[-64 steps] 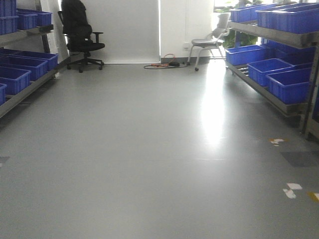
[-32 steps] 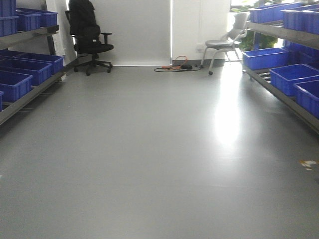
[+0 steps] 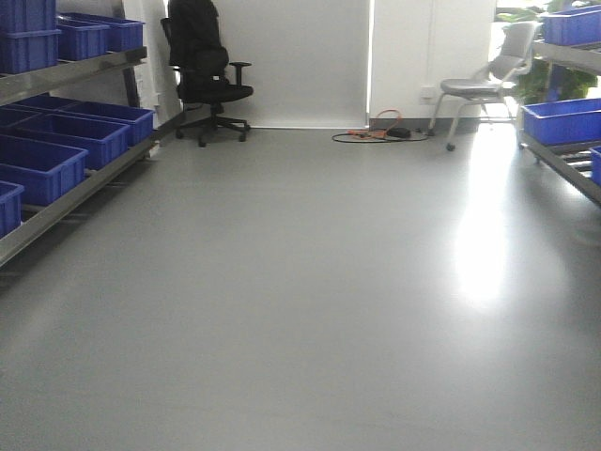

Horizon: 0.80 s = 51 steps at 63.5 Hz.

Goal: Pick and sort blue part to right shelf
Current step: 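Drive forward between the blue-bin shelves, then turn the base toward the shelf of blue bins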

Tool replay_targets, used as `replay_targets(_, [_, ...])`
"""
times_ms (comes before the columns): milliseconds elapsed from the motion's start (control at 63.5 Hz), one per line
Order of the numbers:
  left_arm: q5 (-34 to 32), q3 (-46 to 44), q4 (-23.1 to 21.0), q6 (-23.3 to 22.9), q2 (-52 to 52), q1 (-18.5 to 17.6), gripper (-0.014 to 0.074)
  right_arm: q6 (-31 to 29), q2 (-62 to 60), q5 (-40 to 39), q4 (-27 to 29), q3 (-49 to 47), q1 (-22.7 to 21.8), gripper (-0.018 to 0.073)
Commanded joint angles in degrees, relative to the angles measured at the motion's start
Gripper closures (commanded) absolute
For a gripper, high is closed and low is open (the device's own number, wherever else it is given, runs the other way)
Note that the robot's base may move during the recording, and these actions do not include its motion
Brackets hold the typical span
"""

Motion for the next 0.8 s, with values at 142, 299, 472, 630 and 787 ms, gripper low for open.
replay_targets(142, [-4.78, -1.64, -0.60, -0.46, 0.84, -0.18, 0.0264, -0.26, 0.42, -5.75, -0.40, -1.71, -0.27, 0.0293])
replay_targets(299, [-4.78, -1.64, -0.60, -0.46, 0.84, -0.18, 0.0264, -0.26, 0.42, -5.75, -0.40, -1.71, -0.27, 0.0293])
replay_targets(472, [-4.78, -1.64, -0.60, -0.46, 0.84, -0.18, 0.0264, -0.26, 0.42, -5.75, -0.40, -1.71, -0.27, 0.0293])
replay_targets(630, [-4.78, -1.64, -0.60, -0.46, 0.84, -0.18, 0.0264, -0.26, 0.42, -5.75, -0.40, -1.71, -0.27, 0.0293])
replay_targets(787, [-4.78, -1.64, -0.60, -0.46, 0.84, -0.18, 0.0264, -0.26, 0.42, -5.75, -0.40, -1.71, -0.27, 0.0293])
